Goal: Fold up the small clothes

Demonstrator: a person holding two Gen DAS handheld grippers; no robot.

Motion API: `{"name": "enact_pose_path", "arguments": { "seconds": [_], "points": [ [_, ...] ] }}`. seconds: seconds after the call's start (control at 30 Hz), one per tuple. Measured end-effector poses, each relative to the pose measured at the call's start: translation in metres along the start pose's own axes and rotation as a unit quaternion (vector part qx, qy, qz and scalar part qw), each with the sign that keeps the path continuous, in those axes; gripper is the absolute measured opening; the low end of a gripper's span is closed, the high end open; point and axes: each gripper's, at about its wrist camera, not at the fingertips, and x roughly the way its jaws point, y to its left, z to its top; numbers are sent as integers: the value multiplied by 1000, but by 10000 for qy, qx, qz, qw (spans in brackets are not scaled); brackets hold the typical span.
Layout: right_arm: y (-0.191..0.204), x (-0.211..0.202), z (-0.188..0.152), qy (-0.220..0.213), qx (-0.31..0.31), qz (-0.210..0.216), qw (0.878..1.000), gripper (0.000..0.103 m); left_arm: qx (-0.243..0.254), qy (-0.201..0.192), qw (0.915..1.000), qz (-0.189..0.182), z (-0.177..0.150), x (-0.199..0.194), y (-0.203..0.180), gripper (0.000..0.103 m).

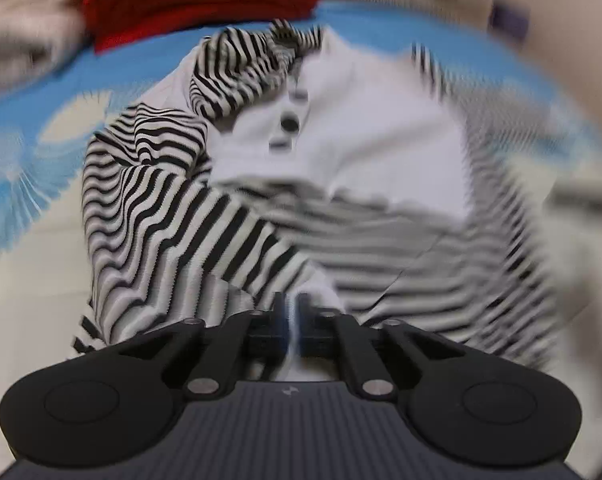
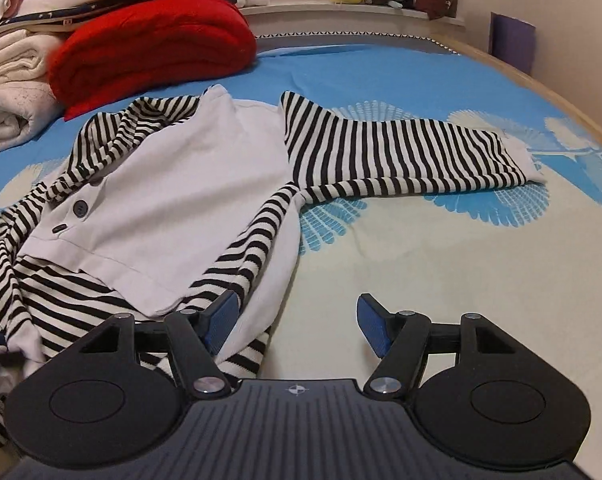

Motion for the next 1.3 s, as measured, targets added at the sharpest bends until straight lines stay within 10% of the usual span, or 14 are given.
{"name": "enact_pose_path", "arguments": {
  "seconds": [0.1,0.2,0.3,0.37,0.43,0.53,0.67,0.83,1.07,1.2,1.3],
  "points": [
    [-2,-3,-5,-77,-169,-77,9998,67,-523,-661,9964,72,36,-48,48,3],
    [-2,-1,-6,-59,-232,-58,9997,67,-1039,-1507,9763,1151,79,-89,129,3],
    [1,-1,-8,-26,-293,-11,9996,67,-2064,-1801,8966,3479,106,-104,249,5],
    [2,-4,-8,-37,-326,19,9995,67,-2502,-1427,8602,4209,104,-107,301,37],
    [5,-7,-8,-57,-358,124,9993,67,-2928,-1111,8539,4158,91,-112,320,94],
    [14,-15,-10,-11,-501,399,9979,67,-2944,-1453,8761,3530,55,-117,296,102],
    [36,-40,-27,145,-823,899,9924,67,-2420,-710,9385,2359,11,-88,227,102],
    [57,-61,-76,642,-1049,1189,9853,69,-1388,104,9835,1152,-56,-54,124,102],
    [84,-35,-98,641,-1590,609,9833,69,-334,470,9922,1107,-96,-12,57,101],
    [63,-37,-85,644,-888,1134,9875,20,-1829,432,9822,-64,-94,-38,92,19],
    [42,-74,-80,218,-846,1125,9898,17,-2099,175,9775,-102,-101,-70,101,13]
  ]
}}
